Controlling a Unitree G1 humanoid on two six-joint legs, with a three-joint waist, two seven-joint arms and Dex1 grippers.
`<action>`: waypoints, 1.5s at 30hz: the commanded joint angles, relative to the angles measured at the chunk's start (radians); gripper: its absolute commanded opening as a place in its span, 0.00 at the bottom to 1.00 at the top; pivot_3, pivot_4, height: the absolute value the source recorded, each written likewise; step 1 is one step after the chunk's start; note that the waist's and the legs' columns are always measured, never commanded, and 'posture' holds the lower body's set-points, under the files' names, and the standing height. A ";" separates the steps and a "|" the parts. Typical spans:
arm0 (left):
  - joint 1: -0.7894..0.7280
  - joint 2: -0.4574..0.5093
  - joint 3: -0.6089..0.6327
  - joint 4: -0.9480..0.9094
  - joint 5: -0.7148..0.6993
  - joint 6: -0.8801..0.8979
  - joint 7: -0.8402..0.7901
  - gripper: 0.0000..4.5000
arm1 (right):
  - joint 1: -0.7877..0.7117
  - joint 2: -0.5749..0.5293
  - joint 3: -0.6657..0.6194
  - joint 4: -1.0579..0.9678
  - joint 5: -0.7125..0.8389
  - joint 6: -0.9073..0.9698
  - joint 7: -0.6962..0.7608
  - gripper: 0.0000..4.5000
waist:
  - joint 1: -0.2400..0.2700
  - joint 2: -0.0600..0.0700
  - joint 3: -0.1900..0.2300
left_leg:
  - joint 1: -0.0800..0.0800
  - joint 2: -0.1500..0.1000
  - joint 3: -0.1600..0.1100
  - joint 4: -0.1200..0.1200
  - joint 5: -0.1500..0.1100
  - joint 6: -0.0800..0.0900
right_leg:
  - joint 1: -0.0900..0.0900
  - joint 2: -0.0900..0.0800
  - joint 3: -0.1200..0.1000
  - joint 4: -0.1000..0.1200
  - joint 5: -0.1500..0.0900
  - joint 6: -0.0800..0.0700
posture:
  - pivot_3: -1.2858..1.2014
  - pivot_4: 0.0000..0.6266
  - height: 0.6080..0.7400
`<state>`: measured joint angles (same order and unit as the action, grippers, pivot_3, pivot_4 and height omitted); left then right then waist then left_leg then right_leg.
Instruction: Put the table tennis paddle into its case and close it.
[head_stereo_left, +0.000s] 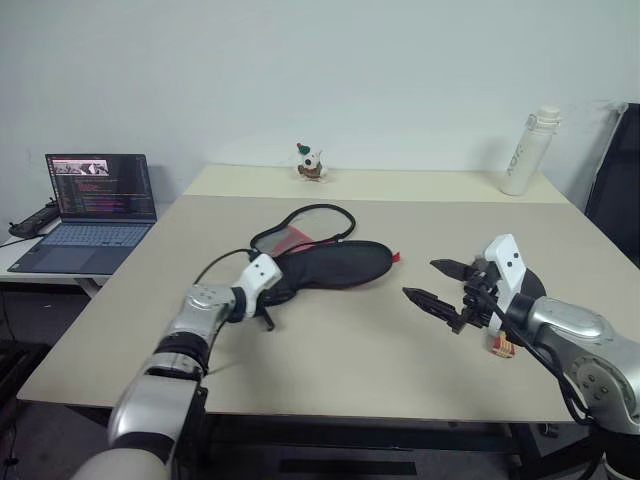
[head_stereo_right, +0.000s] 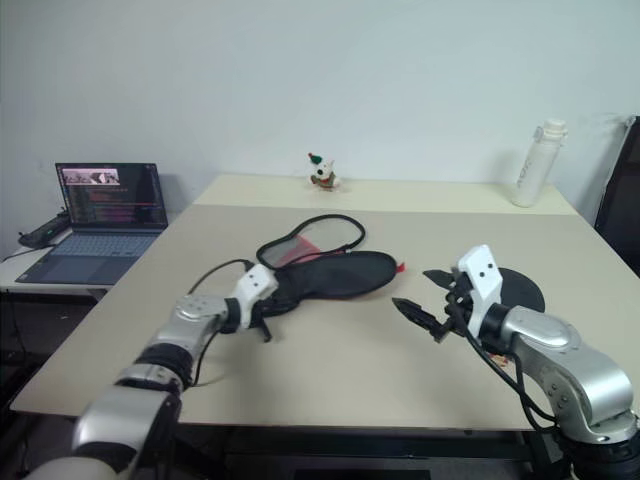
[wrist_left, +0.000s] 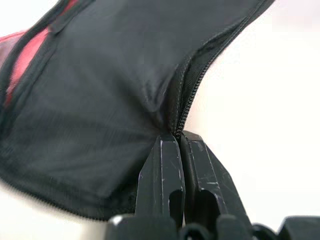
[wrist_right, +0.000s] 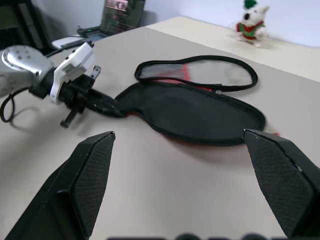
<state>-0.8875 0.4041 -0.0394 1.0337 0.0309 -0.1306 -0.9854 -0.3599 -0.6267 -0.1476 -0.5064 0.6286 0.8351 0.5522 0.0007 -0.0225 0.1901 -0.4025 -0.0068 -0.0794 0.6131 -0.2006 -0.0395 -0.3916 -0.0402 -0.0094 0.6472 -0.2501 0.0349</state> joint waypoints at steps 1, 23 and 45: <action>0.027 -0.072 -0.003 -0.199 -0.066 0.158 -0.004 0.01 | 0.023 -0.034 -0.044 -0.025 0.029 0.000 0.028 1.00 | 0.000 0.000 0.000 | 0.000 0.000 0.000 0.000 0.000 0.000 | 0.000 0.000 0.000 0.000 0.000 0.000 | 0.52 0.24 1.00; 0.238 0.086 0.059 -0.722 -0.324 0.524 -0.197 0.62 | 0.033 0.075 0.014 0.013 0.075 0.189 -0.137 1.00 | -0.028 0.000 0.000 | 0.002 0.002 -0.001 0.000 0.000 0.000 | 0.001 0.002 0.001 0.001 0.000 0.000 | 0.52 0.24 1.00; 0.232 0.236 0.114 -0.722 -0.351 0.524 -0.167 0.62 | -0.299 0.544 0.234 0.630 -0.225 -0.009 -0.315 1.00 | -0.033 0.001 0.000 | 0.002 0.003 0.000 0.000 0.000 0.000 | -0.003 0.004 0.002 0.004 0.000 -0.001 | 0.52 0.24 1.00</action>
<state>-0.6434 0.6214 0.0665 0.3551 -0.3086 0.3934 -1.1575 -0.6219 -0.0982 0.0857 0.1198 0.4132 0.8746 0.2223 -0.0323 -0.0217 0.1903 -0.4008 -0.0034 -0.0789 0.6126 -0.2005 -0.0394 -0.3953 -0.0365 -0.0072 0.6527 -0.2501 0.0338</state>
